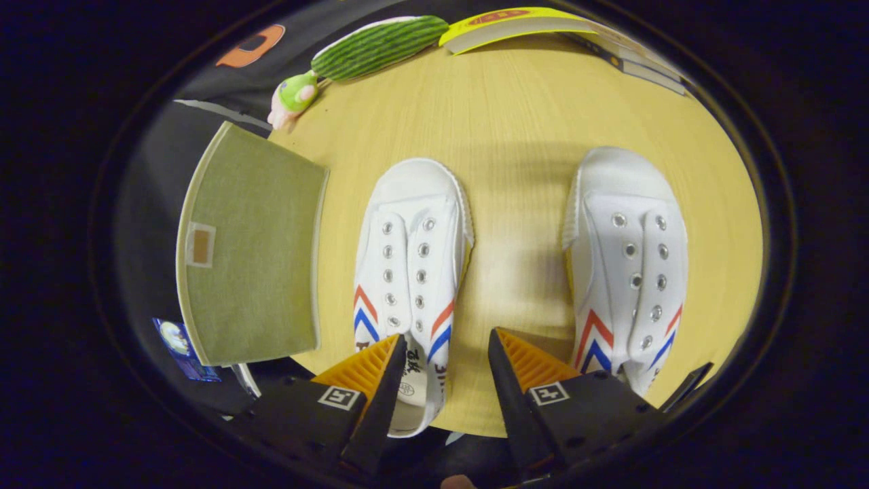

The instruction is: Open the storage box then place both shoes into the box .Put the left shoe in first, then the right shoe, with the right side of both shoes facing outward in a uniform manner.

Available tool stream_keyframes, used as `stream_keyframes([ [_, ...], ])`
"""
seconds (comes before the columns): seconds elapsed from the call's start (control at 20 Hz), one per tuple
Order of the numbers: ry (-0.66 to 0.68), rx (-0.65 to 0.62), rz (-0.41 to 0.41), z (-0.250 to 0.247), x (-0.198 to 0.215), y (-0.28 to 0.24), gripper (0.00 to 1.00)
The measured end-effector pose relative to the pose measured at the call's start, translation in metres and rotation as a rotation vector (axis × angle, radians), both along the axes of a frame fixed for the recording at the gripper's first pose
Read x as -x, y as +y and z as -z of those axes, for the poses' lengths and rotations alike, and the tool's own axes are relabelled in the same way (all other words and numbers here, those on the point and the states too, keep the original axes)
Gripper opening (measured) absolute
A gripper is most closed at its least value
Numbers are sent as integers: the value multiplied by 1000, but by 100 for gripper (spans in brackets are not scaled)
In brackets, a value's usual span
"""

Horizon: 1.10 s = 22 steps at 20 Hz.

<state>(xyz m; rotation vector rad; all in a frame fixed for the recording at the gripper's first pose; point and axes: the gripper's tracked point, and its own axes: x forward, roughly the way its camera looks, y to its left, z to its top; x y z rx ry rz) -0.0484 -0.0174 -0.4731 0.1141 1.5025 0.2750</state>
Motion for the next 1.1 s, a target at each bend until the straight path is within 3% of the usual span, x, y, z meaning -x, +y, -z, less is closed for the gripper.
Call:
stream_keyframes([
  [0.2,60,-47,-5,6,6,16,65],
  [0.25,69,-41,14,8,4,16,41],
  [0.3,88,-38,6,8,6,14,35],
  [0.5,114,-72,22,4,5,16,24],
  [0.6,130,-107,35,1,10,20,8],
  [1.1,87,-230,102,-67,22,34,6],
])
